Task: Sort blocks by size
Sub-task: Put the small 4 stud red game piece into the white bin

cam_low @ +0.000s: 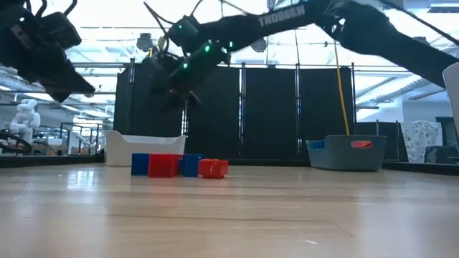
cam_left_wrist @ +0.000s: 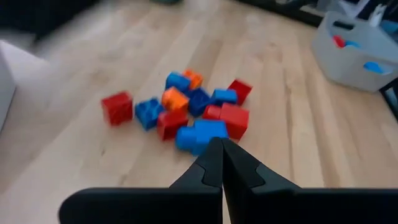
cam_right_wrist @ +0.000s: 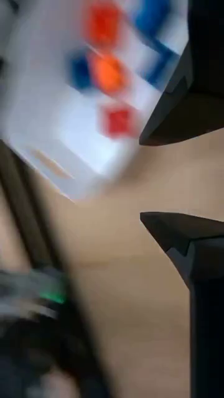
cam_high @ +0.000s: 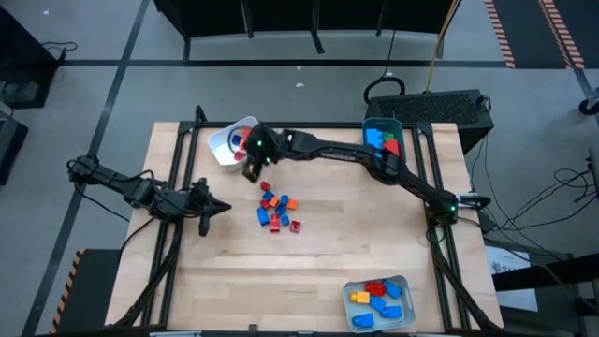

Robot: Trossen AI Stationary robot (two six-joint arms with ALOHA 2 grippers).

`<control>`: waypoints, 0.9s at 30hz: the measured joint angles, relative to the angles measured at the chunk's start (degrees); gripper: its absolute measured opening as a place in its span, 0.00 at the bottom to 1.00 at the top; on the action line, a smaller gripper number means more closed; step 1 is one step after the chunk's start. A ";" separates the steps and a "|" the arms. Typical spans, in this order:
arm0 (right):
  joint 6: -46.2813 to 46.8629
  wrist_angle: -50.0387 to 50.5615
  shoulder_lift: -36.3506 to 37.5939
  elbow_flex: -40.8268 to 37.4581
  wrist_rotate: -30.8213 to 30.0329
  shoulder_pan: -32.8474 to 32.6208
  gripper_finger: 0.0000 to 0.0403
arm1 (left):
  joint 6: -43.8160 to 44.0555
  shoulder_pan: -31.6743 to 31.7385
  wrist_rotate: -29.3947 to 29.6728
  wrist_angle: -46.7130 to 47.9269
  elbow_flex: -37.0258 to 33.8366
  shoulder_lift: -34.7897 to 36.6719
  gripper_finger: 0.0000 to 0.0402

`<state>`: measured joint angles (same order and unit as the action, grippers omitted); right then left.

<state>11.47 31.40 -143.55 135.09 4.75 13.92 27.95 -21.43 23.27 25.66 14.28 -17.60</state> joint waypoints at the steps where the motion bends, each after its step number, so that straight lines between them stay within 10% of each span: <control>1: -0.49 3.63 0.28 0.02 -0.06 -0.89 0.41 | -1.00 0.00 -0.04 -1.12 0.00 0.01 0.00; 13: -3.74 13.79 -1.46 -0.09 -18.43 -7.28 0.41 | -2.41 0.00 -0.44 -3.73 0.00 0.00 0.00; 27: -0.13 14.76 -3.56 -0.08 -17.95 -5.99 0.60 | -1.27 0.00 -2.01 -3.72 0.00 -0.01 0.00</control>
<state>11.33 46.16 -147.11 135.00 -13.20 7.93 26.68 -21.43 21.26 21.93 14.28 -17.61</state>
